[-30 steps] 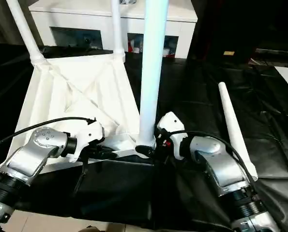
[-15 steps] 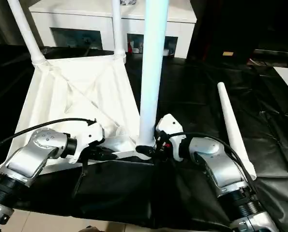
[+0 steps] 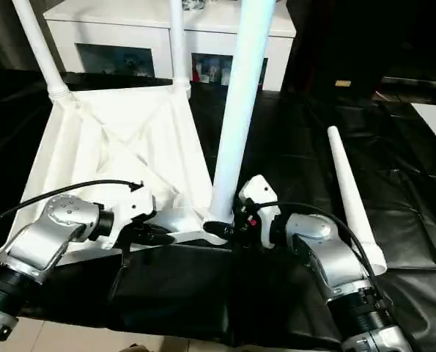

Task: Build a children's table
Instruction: Rotate leg to tighten

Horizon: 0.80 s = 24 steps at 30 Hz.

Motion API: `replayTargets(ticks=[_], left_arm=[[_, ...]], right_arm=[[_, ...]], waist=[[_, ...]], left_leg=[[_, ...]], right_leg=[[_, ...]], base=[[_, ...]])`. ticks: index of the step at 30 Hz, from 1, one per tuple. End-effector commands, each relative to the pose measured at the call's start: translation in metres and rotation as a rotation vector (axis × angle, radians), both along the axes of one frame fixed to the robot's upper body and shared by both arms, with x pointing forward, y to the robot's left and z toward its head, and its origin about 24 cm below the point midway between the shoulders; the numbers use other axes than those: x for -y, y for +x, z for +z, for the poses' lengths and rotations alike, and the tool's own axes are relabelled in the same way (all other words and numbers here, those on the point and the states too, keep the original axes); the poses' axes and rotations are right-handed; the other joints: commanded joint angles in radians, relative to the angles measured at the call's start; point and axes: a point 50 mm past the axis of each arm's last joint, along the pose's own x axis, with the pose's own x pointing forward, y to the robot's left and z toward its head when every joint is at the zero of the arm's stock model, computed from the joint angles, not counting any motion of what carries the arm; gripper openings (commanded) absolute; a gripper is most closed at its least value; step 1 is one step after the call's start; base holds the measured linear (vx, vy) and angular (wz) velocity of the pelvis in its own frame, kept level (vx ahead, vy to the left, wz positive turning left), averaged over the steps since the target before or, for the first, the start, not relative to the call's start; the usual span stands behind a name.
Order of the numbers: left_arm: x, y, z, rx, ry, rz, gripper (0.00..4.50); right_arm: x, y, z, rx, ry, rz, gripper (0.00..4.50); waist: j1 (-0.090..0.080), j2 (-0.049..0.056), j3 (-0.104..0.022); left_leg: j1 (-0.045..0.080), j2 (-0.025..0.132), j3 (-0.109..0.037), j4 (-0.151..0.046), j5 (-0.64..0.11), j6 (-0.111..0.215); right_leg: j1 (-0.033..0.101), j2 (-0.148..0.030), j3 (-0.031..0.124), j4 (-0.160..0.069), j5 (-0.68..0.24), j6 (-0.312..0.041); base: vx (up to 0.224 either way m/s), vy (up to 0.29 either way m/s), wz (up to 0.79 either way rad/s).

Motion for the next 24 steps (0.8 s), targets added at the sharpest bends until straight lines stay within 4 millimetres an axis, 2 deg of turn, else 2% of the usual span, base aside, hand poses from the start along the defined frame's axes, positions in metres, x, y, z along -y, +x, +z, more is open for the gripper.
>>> replayTargets(ticks=[1, 4, 7, 9, 10, 11, 12, 13, 14, 15, 16, 18, 20, 22, 24], left_arm=[[0.012, -0.006, 0.006, -0.007, -0.042, -0.089, 0.0], [0.013, -0.006, 0.005, -0.008, -0.04, -0.084, 0.0], [0.014, -0.002, 0.0, 0.008, -0.025, -0.02, 0.0], [0.018, 0.004, -0.004, 0.023, -0.039, 0.067, 0.0], [0.024, 0.008, -0.007, 0.029, -0.049, 0.14, 0.0], [0.026, 0.01, -0.008, 0.031, -0.049, 0.164, 0.0], [0.033, 0.014, -0.01, 0.041, -0.047, 0.232, 0.0], [0.034, 0.015, -0.011, 0.044, -0.047, 0.242, 0.0], [0.035, 0.016, -0.011, 0.045, -0.047, 0.249, 0.0], [0.048, 0.021, -0.012, 0.036, -0.058, 0.325, 0.0], [0.048, 0.021, -0.012, 0.036, -0.058, 0.325, 0.0], [0.067, 0.027, -0.011, 0.029, -0.068, 0.424, 0.0], [0.085, 0.031, -0.007, 0.033, -0.082, 0.479, 0.0], [0.101, 0.032, -0.003, 0.039, -0.092, 0.499, 0.0], [0.104, 0.032, -0.002, 0.04, -0.094, 0.505, 0.0]], right_arm=[[0.006, -0.007, -0.021, -0.096, -0.043, -0.019, 2.7], [0.006, -0.008, -0.024, -0.095, -0.068, -0.028, 2.7], [0.008, 0.0, -0.035, -0.085, -0.143, -0.168, 2.7], [0.011, 0.009, -0.043, -0.089, -0.165, -0.335, 2.7], [0.012, 0.015, -0.049, -0.108, -0.165, -0.468, 2.69], [0.012, 0.016, -0.051, -0.116, -0.166, -0.504, 2.69], [0.011, 0.021, -0.056, -0.122, -0.194, -0.601, 2.69], [0.011, 0.022, -0.057, -0.116, -0.205, -0.617, 2.69], [0.01, 0.022, -0.057, -0.113, -0.213, -0.627, 2.69], [0.003, 0.029, -0.062, -0.156, -0.193, -0.734, 2.69], [0.003, 0.029, -0.062, -0.156, -0.193, -0.734, 2.69], [-0.008, 0.035, -0.067, -0.215, -0.183, -0.845, 2.69], [-0.018, 0.04, -0.069, -0.241, -0.187, -0.917, 2.69], [-0.027, 0.046, -0.068, -0.282, -0.155, -1.006, 2.69], [-0.029, 0.047, -0.068, -0.302, -0.139, -1.029, 2.69]], waist=[[-0.002, 0.001, -0.061], [-0.002, -0.001, -0.06], [-0.006, 0.002, -0.054], [-0.017, -0.001, -0.045], [-0.027, -0.002, -0.041], [-0.039, -0.002, -0.039], [-0.041, -0.005, -0.041], [-0.046, -0.004, -0.043], [-0.048, -0.006, -0.043], [-0.051, -0.007, -0.043], [-0.053, -0.006, -0.041], [-0.06, -0.005, -0.042], [-0.064, -0.003, -0.044], [-0.064, -0.008, -0.047], [-0.064, -0.005, -0.047]], left_leg=[[0.014, 0.068, -0.025, -0.072, -0.1, 0.055], [0.014, 0.068, -0.025, -0.073, -0.109, 0.052], [0.017, 0.069, -0.026, -0.079, -0.145, 0.033], [0.019, 0.067, -0.028, -0.087, -0.219, -0.002], [0.025, 0.066, -0.032, -0.09, -0.288, -0.031], [0.028, 0.064, -0.039, -0.093, -0.34, -0.054], [0.026, 0.064, -0.043, -0.094, -0.349, -0.06], [0.025, 0.063, -0.047, -0.097, -0.354, -0.067], [0.029, 0.062, -0.044, -0.095, -0.361, -0.06], [0.03, 0.062, -0.042, -0.093, -0.363, -0.055], [0.03, 0.06, -0.041, -0.092, -0.366, -0.053], [0.032, 0.058, -0.044, -0.091, -0.372, -0.051], [0.029, 0.059, -0.046, -0.094, -0.377, -0.054], [0.026, 0.059, -0.048, -0.097, -0.384, -0.053], [0.028, 0.058, -0.046, -0.097, -0.393, -0.046]], right_leg=[[0.05, -0.08, 0.04, -0.062, 0.015, -0.291], [0.05, -0.08, 0.04, -0.064, -0.001, -0.289], [0.045, -0.081, 0.039, -0.072, -0.07, -0.28], [0.042, -0.079, 0.039, -0.083, -0.195, -0.263], [0.038, -0.082, 0.039, -0.091, -0.303, -0.242], [0.035, -0.084, 0.037, -0.099, -0.399, -0.215], [0.039, -0.086, 0.035, -0.1, -0.426, -0.201], [0.037, -0.084, 0.035, -0.103, -0.434, -0.183], [0.031, -0.083, 0.038, -0.108, -0.43, -0.174], [0.029, -0.083, 0.04, -0.109, -0.425, -0.177], [0.024, -0.083, 0.042, -0.11, -0.432, -0.18], [0.022, -0.082, 0.037, -0.116, -0.467, -0.169], [0.025, -0.08, 0.033, -0.114, -0.431, -0.17], [0.028, -0.079, 0.03, -0.114, -0.395, -0.164], [0.024, -0.079, 0.032, -0.115, -0.375, -0.166]], base=[[0.0, 0.0, 0.0], [0.0, 0.0, 0.0], [0.0, 0.0, 0.0], [0.0, 0.0, 0.0], [0.0, 0.0, 0.0], [0.0, 0.0, 0.0], [-0.072, 0.017, -0.15], [-0.051, 0.015, -0.13], [0.0, 0.0, 0.0], [0.0, 0.0, 0.0], [0.0, 0.0, 0.0], [0.0, 0.0, 0.0], [0.0, 0.0, 0.0], [0.0, 0.0, 0.0], [0.0, 0.0, 0.0]])
